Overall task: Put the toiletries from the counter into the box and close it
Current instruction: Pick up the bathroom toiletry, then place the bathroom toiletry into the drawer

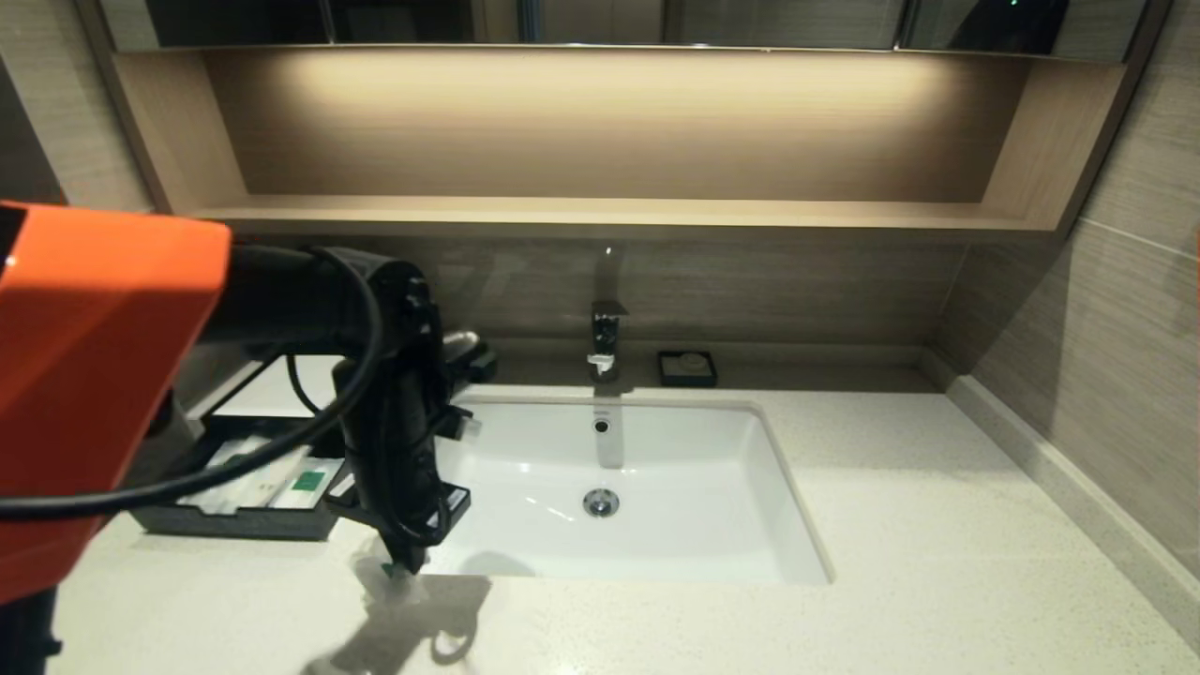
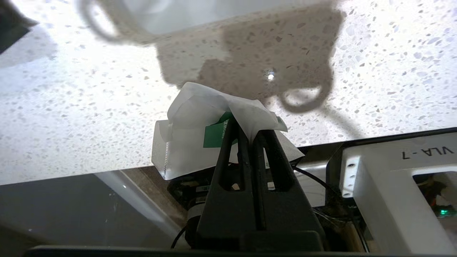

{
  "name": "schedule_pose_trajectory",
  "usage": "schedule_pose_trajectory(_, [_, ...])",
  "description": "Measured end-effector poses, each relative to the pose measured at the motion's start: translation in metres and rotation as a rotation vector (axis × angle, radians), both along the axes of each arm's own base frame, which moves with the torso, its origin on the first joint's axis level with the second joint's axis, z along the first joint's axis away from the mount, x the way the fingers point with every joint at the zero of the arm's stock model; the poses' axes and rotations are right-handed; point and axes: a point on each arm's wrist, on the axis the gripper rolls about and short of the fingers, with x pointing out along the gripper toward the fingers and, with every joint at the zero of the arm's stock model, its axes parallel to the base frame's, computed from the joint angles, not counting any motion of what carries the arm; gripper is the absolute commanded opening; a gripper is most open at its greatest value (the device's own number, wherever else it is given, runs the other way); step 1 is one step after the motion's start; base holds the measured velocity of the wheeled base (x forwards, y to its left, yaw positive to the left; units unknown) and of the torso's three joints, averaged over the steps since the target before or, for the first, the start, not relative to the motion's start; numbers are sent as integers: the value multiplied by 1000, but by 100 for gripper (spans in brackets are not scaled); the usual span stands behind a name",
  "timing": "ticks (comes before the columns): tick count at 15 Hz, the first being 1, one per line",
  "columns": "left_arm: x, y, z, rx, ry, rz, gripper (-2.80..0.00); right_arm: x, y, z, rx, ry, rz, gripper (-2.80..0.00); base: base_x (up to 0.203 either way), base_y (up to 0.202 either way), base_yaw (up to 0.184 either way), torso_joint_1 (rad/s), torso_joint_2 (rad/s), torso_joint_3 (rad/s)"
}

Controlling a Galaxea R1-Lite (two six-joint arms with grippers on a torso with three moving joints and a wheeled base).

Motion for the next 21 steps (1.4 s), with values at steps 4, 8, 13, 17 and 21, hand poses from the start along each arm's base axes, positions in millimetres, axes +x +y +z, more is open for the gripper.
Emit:
schedule_pose_trajectory(4, [2,42,44,-60,-153,129,-280,0,0,0,0,0,0,-280,0,0,0,0,0,0])
schedule_pose_trajectory(8, [2,84,74,-143,-280,336,-280,0,0,0,0,0,0,-280,0,0,0,0,0,0])
schedule_pose_trajectory(13, [3,113,82,-228,-353,541,-280,0,0,0,0,0,0,-280,0,0,0,0,0,0])
schedule_pose_trajectory(17, [11,127,64,-252,-380,701,-280,0,0,0,0,0,0,-280,0,0,0,0,0,0])
schedule_pose_trajectory(21, [22,138,51,-292,-452,815,-280,0,0,0,0,0,0,-280,0,0,0,0,0,0])
